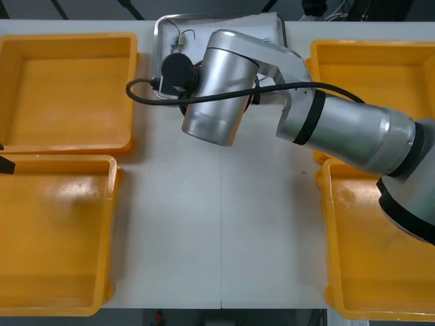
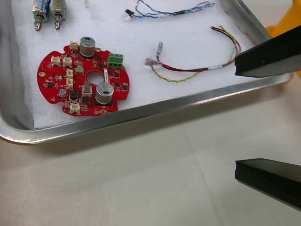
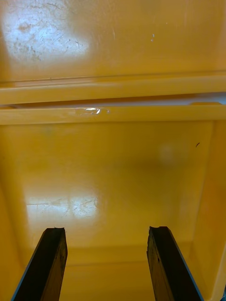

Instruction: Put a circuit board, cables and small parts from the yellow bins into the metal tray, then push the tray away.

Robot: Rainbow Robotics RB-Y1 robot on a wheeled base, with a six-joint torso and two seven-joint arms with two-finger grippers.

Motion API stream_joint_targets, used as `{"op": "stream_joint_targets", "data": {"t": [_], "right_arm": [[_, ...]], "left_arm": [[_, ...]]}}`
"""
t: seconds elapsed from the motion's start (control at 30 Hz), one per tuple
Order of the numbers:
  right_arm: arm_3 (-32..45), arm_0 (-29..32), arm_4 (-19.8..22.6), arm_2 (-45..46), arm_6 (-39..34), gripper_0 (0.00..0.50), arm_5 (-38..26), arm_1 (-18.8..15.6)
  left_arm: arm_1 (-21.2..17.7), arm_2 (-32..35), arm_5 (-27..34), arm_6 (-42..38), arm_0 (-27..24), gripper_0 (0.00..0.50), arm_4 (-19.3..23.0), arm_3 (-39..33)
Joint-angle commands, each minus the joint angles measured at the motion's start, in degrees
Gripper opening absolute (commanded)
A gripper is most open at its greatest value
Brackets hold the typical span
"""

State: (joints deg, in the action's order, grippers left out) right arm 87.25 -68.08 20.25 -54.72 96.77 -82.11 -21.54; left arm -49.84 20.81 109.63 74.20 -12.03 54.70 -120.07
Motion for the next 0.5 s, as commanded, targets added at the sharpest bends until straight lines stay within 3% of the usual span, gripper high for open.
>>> {"op": "stream_joint_targets", "data": {"t": [0.03,0.37,0.5], "right_arm": [[8.64,5.33,0.32,9.63,1.23,0.5,-8.68,2.55],[21.56,14.47,7.62,27.91,-1.32,0.5,-27.23,3.52],[25.96,16.84,10.43,33.27,-4.92,0.5,-27.89,3.52]], "left_arm": [[-2.46,1.51,0.37,3.59,0.7,0.5,-0.38,-0.25],[-2.46,1.51,0.37,3.59,0.7,0.5,-0.38,-0.25],[-2.46,1.51,0.37,3.59,0.7,0.5,-0.38,-0.25]]}}
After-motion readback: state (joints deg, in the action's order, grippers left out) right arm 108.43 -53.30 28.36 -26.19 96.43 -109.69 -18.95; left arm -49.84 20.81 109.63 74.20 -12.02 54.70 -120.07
